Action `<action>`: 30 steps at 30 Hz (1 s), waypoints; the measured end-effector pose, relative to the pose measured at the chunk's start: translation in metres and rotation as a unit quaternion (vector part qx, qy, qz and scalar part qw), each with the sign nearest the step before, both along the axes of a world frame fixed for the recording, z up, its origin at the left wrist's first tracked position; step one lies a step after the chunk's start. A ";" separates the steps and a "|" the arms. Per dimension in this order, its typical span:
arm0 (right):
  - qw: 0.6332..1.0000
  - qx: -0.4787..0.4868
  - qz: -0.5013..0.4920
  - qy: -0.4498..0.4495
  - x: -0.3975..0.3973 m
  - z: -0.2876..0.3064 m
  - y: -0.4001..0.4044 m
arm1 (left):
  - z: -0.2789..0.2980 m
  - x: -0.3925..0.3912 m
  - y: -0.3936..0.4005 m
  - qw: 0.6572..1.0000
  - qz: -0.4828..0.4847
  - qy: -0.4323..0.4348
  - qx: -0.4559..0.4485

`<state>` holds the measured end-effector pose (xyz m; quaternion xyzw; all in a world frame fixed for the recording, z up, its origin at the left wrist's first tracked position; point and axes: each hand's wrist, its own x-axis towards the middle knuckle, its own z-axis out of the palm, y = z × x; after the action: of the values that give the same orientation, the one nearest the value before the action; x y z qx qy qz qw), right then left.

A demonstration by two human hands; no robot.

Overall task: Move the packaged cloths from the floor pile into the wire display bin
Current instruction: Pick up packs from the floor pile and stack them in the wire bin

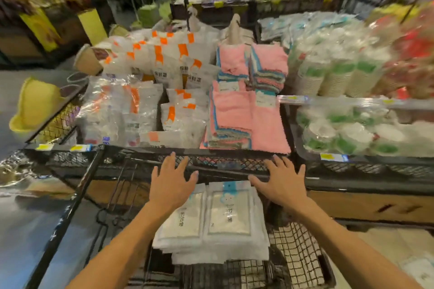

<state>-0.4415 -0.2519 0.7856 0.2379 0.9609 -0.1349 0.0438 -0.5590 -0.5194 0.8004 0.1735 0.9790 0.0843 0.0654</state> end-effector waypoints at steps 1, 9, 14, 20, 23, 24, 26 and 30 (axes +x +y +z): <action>1.000 -0.002 -0.014 0.006 0.008 0.005 0.002 | 0.004 0.000 0.004 1.000 -0.011 0.004 0.002; 0.969 -0.012 -0.246 0.013 0.161 0.023 0.004 | -0.002 0.058 0.075 0.978 -0.204 -0.022 0.021; 0.928 -0.005 -0.371 0.007 0.291 0.019 0.006 | -0.010 0.136 0.140 0.944 -0.328 -0.043 0.021; 0.862 -0.009 -0.506 0.009 0.422 0.017 0.020 | -0.004 0.235 0.210 0.891 -0.452 -0.049 0.015; 0.835 -0.005 -0.549 0.022 0.476 0.016 0.031 | -0.005 0.278 0.243 0.871 -0.491 -0.031 0.001; 0.829 -0.006 -0.559 0.025 0.493 0.015 0.035 | -0.007 0.292 0.254 0.865 -0.500 -0.029 -0.003; 0.817 -0.012 -0.576 0.021 0.529 0.011 0.042 | -0.012 0.321 0.276 0.855 -0.517 -0.031 -0.006; 0.795 -0.015 -0.606 0.013 0.605 -0.001 0.060 | -0.021 0.380 0.318 0.838 -0.545 -0.029 -0.018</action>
<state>0.1639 -0.1917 0.7843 0.7694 0.6181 -0.1514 -0.0557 -0.1791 -0.2014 0.7790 0.6755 0.7251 0.0226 0.1320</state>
